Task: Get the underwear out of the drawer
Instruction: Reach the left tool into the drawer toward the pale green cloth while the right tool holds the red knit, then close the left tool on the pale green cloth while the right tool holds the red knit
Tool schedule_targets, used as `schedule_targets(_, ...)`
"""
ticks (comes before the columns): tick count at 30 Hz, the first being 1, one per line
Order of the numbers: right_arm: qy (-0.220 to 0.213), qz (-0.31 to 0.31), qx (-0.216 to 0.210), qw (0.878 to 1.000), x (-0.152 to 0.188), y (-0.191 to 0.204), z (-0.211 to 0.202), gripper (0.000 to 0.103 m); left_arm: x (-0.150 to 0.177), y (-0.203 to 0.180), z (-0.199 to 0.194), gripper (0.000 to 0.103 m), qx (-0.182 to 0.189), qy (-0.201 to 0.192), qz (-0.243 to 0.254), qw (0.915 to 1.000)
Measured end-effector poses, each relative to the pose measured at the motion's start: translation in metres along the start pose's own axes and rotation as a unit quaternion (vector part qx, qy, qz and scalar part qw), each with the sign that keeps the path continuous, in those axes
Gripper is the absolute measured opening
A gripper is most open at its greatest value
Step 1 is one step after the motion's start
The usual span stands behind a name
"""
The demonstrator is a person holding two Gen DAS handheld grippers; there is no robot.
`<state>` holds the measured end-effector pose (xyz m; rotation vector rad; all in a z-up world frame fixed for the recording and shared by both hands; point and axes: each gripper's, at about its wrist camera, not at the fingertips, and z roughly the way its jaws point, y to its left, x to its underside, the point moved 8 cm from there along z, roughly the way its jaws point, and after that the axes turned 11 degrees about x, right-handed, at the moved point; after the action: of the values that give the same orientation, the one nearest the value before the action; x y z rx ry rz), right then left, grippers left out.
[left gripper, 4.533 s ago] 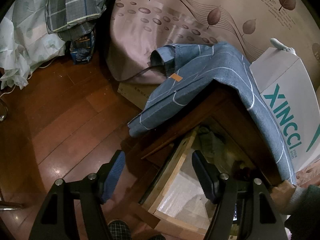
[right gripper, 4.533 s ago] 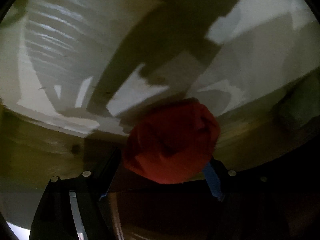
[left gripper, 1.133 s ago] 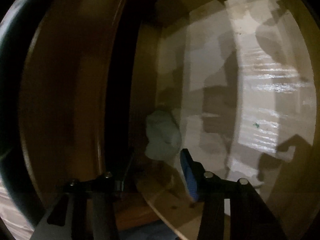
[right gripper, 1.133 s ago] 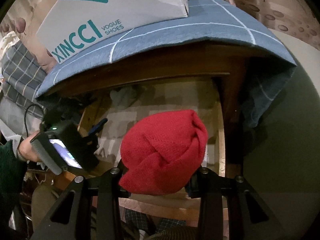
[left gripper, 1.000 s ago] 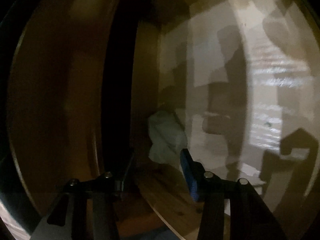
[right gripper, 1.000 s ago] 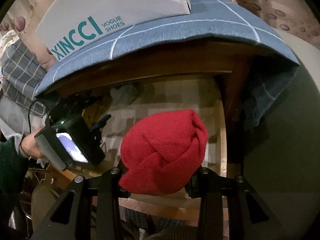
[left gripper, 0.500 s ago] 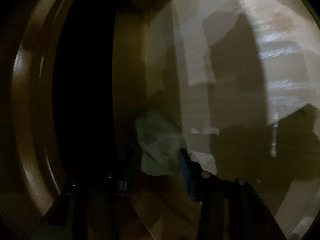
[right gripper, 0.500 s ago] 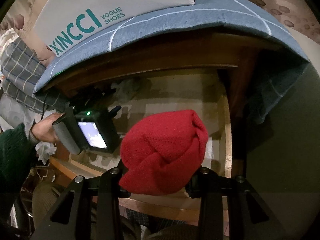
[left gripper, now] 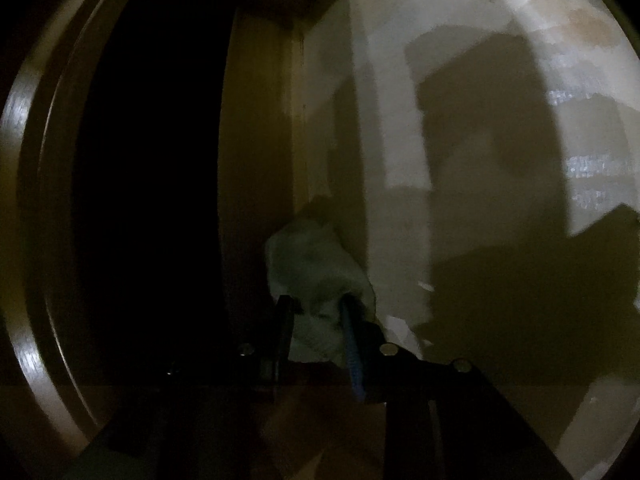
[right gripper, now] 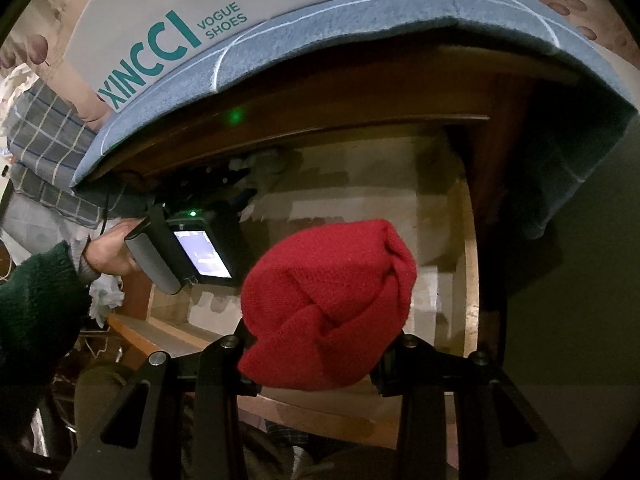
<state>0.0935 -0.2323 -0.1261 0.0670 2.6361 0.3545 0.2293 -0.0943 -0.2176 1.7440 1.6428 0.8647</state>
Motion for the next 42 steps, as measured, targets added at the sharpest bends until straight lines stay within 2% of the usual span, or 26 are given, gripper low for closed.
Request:
schedule_targets(3, 0.002, 0.0, -0.004, 1.0, 0.001, 0.001, 0.0, 0.035, 0.0, 0.007, 0.004, 0.028, 0.006, -0.002, -0.011, 0.9999)
schedule_targets(8, 0.004, 0.002, -0.005, 1.0, 0.003, 0.002, 0.002, 0.035, 0.002, 0.011, 0.006, 0.052, 0.014, -0.007, -0.02, 0.9997)
schedule_targets(9, 0.005, 0.003, -0.007, 1.0, 0.003, 0.003, 0.002, 0.035, 0.002, 0.011, 0.009, 0.052, 0.004, -0.01, -0.013, 0.9999)
schedule_targets(16, 0.009, 0.003, -0.014, 1.0, 0.006, 0.006, 0.003, 0.036, 0.012, 0.02, 0.01, 0.051, 0.006, -0.02, -0.003, 0.9998)
schedule_targets(22, 0.011, 0.004, -0.017, 1.0, 0.008, 0.005, 0.002, 0.036, 0.019, 0.018, 0.012, 0.044, 0.009, -0.014, -0.003, 0.9999)
schedule_targets(23, 0.011, 0.005, -0.019, 1.0, 0.007, 0.005, 0.002, 0.036, 0.017, 0.005, 0.008, 0.035, 0.014, -0.011, -0.004, 0.9998)
schedule_targets(24, 0.011, 0.005, -0.019, 1.0, 0.008, 0.005, 0.002, 0.036, 0.013, 0.003, 0.005, 0.031, 0.026, -0.006, -0.004, 0.9996)
schedule_targets(29, 0.011, 0.006, -0.02, 1.0, 0.009, 0.005, 0.001, 0.036, 0.007, 0.0, 0.006, 0.015, 0.04, 0.005, -0.003, 0.9992)
schedule_targets(37, 0.012, 0.011, -0.023, 1.0, 0.008, 0.005, 0.0, 0.036, 0.002, 0.01, -0.012, 0.01, 0.084, 0.013, -0.042, 0.9955)
schedule_targets(42, 0.011, 0.011, -0.025, 1.0, 0.007, 0.005, -0.001, 0.036, 0.003, 0.011, -0.037, 0.01, 0.135, 0.012, -0.071, 0.9882)
